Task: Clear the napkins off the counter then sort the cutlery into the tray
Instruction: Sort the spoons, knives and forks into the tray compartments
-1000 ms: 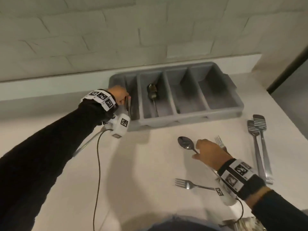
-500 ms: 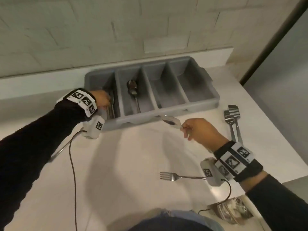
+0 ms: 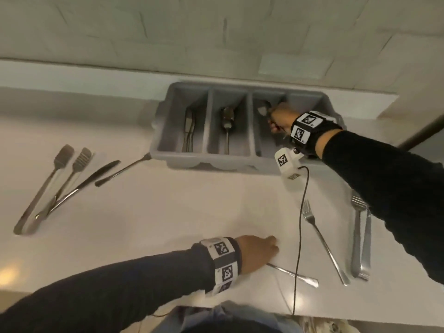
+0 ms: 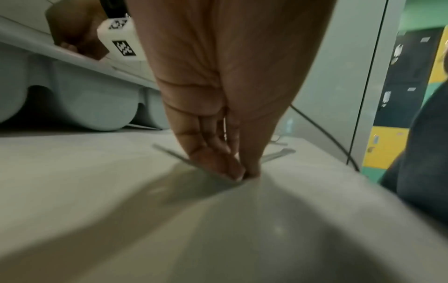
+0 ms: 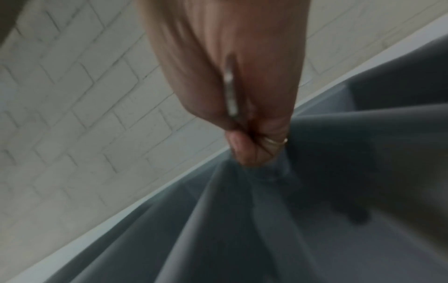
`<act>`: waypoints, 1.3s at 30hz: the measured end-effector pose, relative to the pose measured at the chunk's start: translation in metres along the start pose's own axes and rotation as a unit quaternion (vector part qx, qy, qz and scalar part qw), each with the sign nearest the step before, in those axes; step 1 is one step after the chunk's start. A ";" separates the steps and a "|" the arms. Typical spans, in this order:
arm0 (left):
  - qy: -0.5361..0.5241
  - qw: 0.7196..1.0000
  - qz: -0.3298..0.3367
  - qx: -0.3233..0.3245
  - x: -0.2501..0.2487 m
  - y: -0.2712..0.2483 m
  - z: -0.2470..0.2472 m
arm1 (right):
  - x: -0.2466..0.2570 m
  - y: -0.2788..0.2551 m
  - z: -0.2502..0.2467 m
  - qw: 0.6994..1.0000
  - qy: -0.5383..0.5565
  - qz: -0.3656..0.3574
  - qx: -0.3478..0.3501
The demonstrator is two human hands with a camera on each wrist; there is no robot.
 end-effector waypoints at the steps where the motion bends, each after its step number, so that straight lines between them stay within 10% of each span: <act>1: -0.002 1.000 -0.009 0.006 0.004 -0.001 0.004 | 0.009 -0.002 0.002 0.999 -0.015 -0.027 -0.023; 8: -0.049 0.987 -0.155 -0.006 0.059 -0.057 0.007 | 0.026 -0.026 0.077 0.985 -0.007 -0.005 0.174; 16: 0.069 0.979 -0.180 -0.057 0.113 -0.136 -0.030 | 0.023 -0.025 0.107 0.957 -0.238 -0.047 0.157; 19: -0.022 0.959 -0.207 -0.192 0.121 -0.157 -0.058 | 0.037 -0.048 0.076 0.950 -0.241 -0.168 0.108; 23: -0.231 0.879 -0.141 -0.393 0.108 -0.157 -0.129 | 0.009 -0.101 -0.004 0.957 0.051 -0.282 0.041; 31: -0.500 0.756 -0.060 -0.419 0.117 -0.033 -0.237 | -0.204 -0.161 -0.058 0.956 -0.282 0.017 -0.073; 36: -0.479 0.782 -0.171 -0.361 0.152 0.037 -0.251 | -0.252 -0.167 -0.033 0.932 -0.352 0.044 -0.071; 39: -0.284 0.899 -0.235 -0.235 0.179 0.068 -0.248 | -0.257 -0.166 -0.029 0.926 -0.364 0.031 -0.094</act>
Point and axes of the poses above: each hand's wrist, its own y-axis towards the middle knuckle, its own z-axis out of the palm, x = y × z, the point moved 5 cm from there along y, towards the middle knuckle, and after that the axes turned 8 degrees about z, right-handed, at the moved point
